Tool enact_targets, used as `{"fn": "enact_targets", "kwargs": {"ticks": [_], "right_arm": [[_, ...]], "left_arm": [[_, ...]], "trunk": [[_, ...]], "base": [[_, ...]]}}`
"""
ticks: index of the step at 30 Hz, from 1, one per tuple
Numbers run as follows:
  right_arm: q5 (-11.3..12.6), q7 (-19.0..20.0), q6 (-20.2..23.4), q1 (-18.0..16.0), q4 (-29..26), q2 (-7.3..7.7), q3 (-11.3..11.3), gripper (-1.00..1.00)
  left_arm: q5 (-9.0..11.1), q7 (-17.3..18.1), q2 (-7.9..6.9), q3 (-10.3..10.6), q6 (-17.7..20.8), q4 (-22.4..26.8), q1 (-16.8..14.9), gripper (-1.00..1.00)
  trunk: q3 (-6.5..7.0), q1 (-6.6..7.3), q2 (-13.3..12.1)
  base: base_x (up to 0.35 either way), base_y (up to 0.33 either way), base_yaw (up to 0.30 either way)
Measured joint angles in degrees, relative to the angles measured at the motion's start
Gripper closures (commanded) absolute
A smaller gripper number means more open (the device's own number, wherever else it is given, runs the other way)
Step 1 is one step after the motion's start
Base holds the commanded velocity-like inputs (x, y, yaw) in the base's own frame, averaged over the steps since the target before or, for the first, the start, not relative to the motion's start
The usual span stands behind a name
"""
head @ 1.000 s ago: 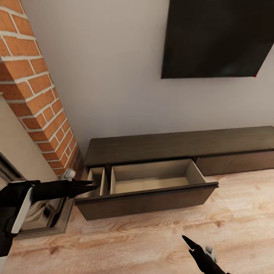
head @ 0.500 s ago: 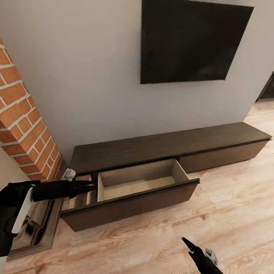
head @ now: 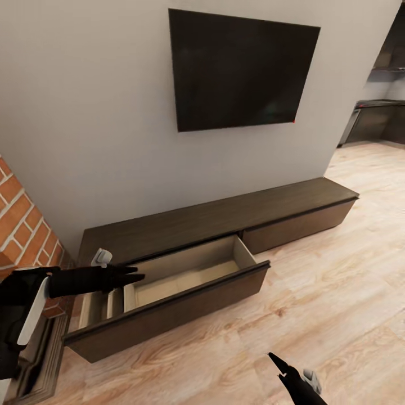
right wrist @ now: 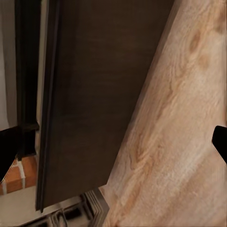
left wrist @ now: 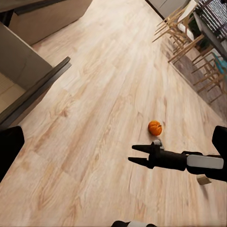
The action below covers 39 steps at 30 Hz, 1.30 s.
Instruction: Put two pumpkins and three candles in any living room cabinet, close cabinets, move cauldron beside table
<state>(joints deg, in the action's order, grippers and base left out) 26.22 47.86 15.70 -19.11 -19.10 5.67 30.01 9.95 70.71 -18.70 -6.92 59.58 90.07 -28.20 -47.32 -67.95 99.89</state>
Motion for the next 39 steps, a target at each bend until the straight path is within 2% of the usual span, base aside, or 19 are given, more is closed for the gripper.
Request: {"fn": "enact_targets", "kwargs": {"ticks": [39], "right_arm": [[0.0, 0.0, -0.9, 0.0, 0.1, -0.55, -0.1, -1.0]], "left_arm": [[0.0, 0.0, -0.05, -0.1, 0.0, 0.0, 0.0, -1.0]], "trunk": [[8.6, 8.57, -15.6]], "base": [[0.0, 0.0, -0.272]]}}
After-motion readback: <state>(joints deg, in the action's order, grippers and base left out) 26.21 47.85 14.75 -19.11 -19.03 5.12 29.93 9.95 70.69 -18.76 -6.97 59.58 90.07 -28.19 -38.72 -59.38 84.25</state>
